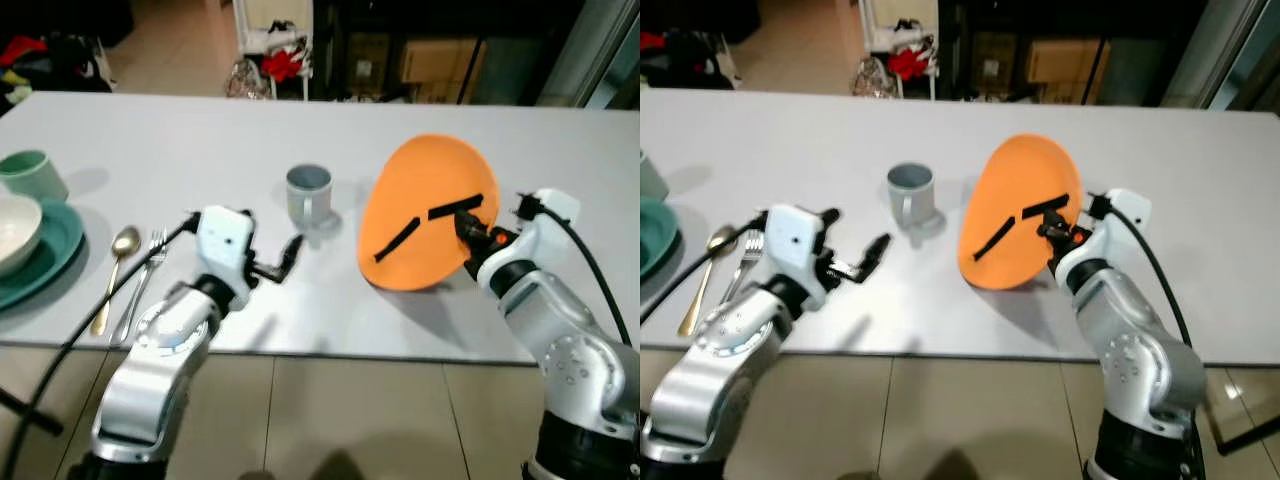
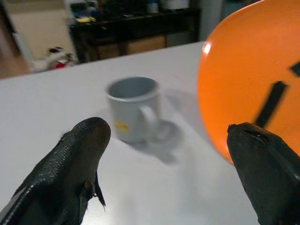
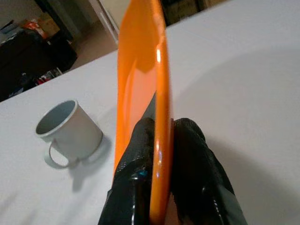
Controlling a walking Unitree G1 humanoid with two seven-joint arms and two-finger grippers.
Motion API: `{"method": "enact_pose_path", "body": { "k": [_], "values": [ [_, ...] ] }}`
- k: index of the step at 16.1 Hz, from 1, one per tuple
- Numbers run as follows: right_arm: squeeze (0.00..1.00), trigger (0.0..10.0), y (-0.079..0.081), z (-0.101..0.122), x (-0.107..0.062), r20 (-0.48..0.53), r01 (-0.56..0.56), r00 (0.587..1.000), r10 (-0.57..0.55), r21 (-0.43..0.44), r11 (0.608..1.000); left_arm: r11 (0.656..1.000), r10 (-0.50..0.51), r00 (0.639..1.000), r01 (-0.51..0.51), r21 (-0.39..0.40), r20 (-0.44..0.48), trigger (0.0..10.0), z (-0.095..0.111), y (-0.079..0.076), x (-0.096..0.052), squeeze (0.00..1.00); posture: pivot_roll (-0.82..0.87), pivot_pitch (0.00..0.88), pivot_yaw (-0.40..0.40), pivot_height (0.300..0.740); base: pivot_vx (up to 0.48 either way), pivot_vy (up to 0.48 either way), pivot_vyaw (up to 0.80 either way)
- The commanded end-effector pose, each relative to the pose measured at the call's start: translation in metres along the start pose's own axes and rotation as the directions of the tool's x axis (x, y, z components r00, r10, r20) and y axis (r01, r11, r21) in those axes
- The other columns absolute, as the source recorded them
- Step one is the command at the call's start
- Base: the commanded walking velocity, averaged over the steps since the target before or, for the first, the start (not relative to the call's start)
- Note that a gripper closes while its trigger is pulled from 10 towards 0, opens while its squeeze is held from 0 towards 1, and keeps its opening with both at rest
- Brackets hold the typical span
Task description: Setting the table
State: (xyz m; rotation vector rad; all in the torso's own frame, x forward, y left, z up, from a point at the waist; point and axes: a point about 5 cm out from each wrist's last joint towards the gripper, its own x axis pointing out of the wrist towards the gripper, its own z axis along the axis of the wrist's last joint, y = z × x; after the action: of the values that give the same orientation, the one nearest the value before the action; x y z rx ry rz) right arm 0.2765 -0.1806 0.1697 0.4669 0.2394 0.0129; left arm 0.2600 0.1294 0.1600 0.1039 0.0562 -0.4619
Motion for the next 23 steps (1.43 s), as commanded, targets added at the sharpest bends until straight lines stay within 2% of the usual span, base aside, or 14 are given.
{"method": "enact_pose_path", "body": {
  "k": [1, 3, 4, 5, 7, 9, 10, 11, 12, 15, 17, 18, 19, 23],
  "values": [
    [0.0, 10.0, -0.008, -0.002, -0.001, -0.027, 0.045, 0.999, -0.044, 0.034, 0.998, 1.0, -0.027, 1.0, 0.027, 0.0, -0.009, 10.0, 0.0, -0.001, -0.004, 0.0, 0.12, 0.0, -0.008, 0.74, 0.0, 0.0, 0.0],
    [0.0, 10.0, -0.012, -0.007, 0.0, -0.063, 0.068, 0.996, -0.062, 0.097, 0.993, 0.998, -0.067, 0.997, 0.067, 0.0, -0.03, 10.0, -0.002, -0.004, -0.008, 0.0, 0.12, 0.0, -0.007, 0.74, 0.0, 0.0, 0.0],
    [0.0, 10.0, -0.018, -0.015, 0.001, -0.12, 0.111, 0.989, -0.089, 0.186, 0.976, 0.994, -0.113, 0.992, 0.113, 0.004, -0.065, 10.0, -0.007, -0.007, -0.013, 0.0, 0.12, 0.0, -0.005, 0.74, 0.0, 0.0, 0.0],
    [0.0, 10.0, -0.021, -0.02, 0.001, -0.154, 0.132, 0.983, -0.097, 0.231, 0.964, 0.991, -0.132, 0.988, 0.133, 0.005, -0.083, 10.0, -0.009, -0.008, -0.016, 0.0, 0.12, 0.0, -0.004, 0.74, 0.0, 0.0, 0.0],
    [0.0, 10.0, -0.027, -0.035, 0.004, -0.232, 0.181, 0.968, -0.099, 0.367, 0.913, 0.987, -0.157, 0.981, 0.159, 0.004, -0.11, 10.0, -0.012, -0.009, -0.02, 0.0, 0.12, 0.0, 0.003, 0.74, 0.0, 0.0, 0.0],
    [0.0, 10.0, -0.029, -0.041, 0.011, -0.257, 0.196, 0.962, -0.088, 0.436, 0.878, 0.986, -0.163, 0.98, 0.165, 0.002, -0.114, 10.0, -0.012, -0.01, -0.02, 0.0, 0.12, 0.0, 0.009, 0.74, 0.0, 0.0, 0.0],
    [0.0, 10.0, -0.03, -0.047, 0.02, -0.285, 0.217, 0.955, -0.077, 0.498, 0.84, 0.985, -0.169, 0.979, 0.17, 0.002, -0.118, 10.0, -0.012, -0.01, -0.019, 0.0, 0.12, 0.0, 0.011, 0.74, 0.0, 0.0, 0.0],
    [0.0, 10.0, -0.03, -0.048, 0.024, -0.296, 0.225, 0.952, -0.075, 0.515, 0.827, 0.985, -0.171, 0.978, 0.172, 0.002, -0.12, 10.0, -0.012, -0.01, -0.019, 0.0, 0.12, 0.0, 0.013, 0.74, 0.0, 0.0, 0.0],
    [0.0, 10.0, -0.026, -0.05, 0.034, -0.315, 0.222, 0.948, -0.048, 0.548, 0.806, 0.984, -0.176, 0.976, 0.178, 0.005, -0.126, 10.0, -0.012, -0.01, -0.019, 0.0, 0.12, 0.0, 0.014, 0.74, 0.0, 0.0, 0.0],
    [0.0, 10.0, -0.013, -0.055, 0.054, -0.358, 0.206, 0.933, 0.029, 0.601, 0.772, 0.983, -0.183, 0.974, 0.186, 0.006, -0.131, 10.0, -0.012, -0.01, -0.019, 0.0, 0.13, 0.0, 0.009, 0.74, 0.0, 0.0, 0.0],
    [0.0, 10.0, -0.005, -0.058, 0.063, -0.376, 0.191, 0.924, 0.067, 0.608, 0.771, 0.983, -0.182, 0.974, 0.184, 0.006, -0.134, 10.0, -0.013, -0.01, -0.02, 0.0, 0.14, 0.0, 0.004, 0.74, 0.0, 0.0, 0.0],
    [0.0, 10.0, -0.003, -0.058, 0.064, -0.38, 0.19, 0.922, 0.069, 0.604, 0.774, 0.983, -0.181, 0.974, 0.183, 0.006, -0.134, 10.0, -0.013, -0.01, -0.02, 0.0, 0.14, 0.0, 0.003, 0.74, 0.0, 0.0, 0.0],
    [0.0, 10.0, -0.004, -0.061, 0.07, -0.388, 0.198, 0.92, 0.049, 0.571, 0.796, 0.984, -0.175, 0.976, 0.177, 0.008, -0.132, 10.0, -0.013, -0.009, -0.02, 0.0, 0.14, 0.0, 0.002, 0.74, 0.0, 0.0, 0.0],
    [0.0, 10.0, -0.005, -0.064, 0.082, -0.383, 0.194, 0.923, 0.043, 0.559, 0.806, 0.984, -0.177, 0.975, 0.179, 0.006, -0.132, 10.0, -0.013, -0.011, -0.019, 0.0, 0.13, 0.0, 0.007, 0.74, 0.0, 0.0, 0.0]
  ]
}}
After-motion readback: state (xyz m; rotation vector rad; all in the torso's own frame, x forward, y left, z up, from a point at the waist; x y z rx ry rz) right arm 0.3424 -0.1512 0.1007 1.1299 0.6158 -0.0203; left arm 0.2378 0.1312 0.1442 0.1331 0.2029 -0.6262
